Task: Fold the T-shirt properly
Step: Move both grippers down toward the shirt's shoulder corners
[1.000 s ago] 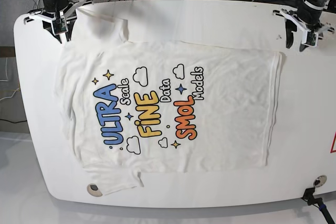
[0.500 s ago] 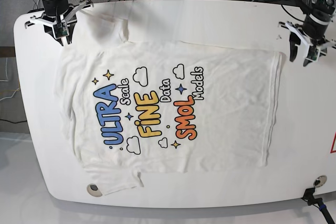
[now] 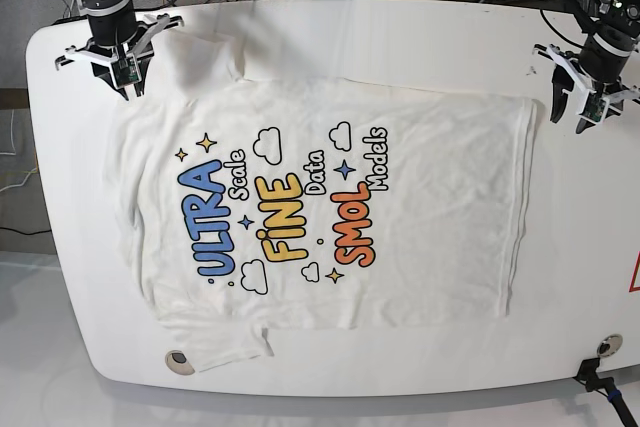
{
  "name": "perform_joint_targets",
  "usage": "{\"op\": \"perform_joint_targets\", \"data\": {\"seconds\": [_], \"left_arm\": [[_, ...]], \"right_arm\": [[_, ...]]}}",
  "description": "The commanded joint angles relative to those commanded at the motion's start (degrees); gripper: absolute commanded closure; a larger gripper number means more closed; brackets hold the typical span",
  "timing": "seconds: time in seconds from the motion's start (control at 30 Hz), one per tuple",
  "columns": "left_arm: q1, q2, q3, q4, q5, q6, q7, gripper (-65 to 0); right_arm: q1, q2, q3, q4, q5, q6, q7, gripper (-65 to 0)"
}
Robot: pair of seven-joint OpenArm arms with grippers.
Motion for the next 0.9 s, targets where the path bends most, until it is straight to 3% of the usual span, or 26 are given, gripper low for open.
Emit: {"op": "perform_joint_targets", "data": {"seconds": [0.07,0.1,0.27,0.43,0.6,0.9], "left_arm": [[0.07,0.17,0.06,-0.11,0.05,-0.22,-0.06,-22.7],[-0.12,-0.34,0.19,0.01,0.06,-0.54,0.78,-23.8],[-1.61,-0.54,0.22,-0.51,-0.52,-1.57,1.38,-24.8],[-4.53,-0.85,-0.01,-0.82,-1.21,-5.45,3.82,-26.5],[-6.89,-0.88,0.00,-1.10,-0.98,-7.66,5.61,-29.0],[-5.35,0.01,6.92,-1.22,8.05,-8.57,3.28,-32.9]], "right_arm": [[-0.42,-0.01,0.22,0.09,0.50,1.00,-0.14,-9.4],[-0.74,-0.01,0.45,0.25,0.32,0.12,-0.27,-9.4],[-2.21,-0.08,2.34,0.53,0.97,-0.10,-1.82,-9.1],[-2.39,-0.02,4.95,0.62,0.91,-0.10,-2.48,-8.7],[-2.39,0.04,6.36,0.59,0.95,-0.25,-2.22,-8.5],[-2.56,0.26,5.83,0.89,1.02,-0.17,-1.77,-8.2]]}}
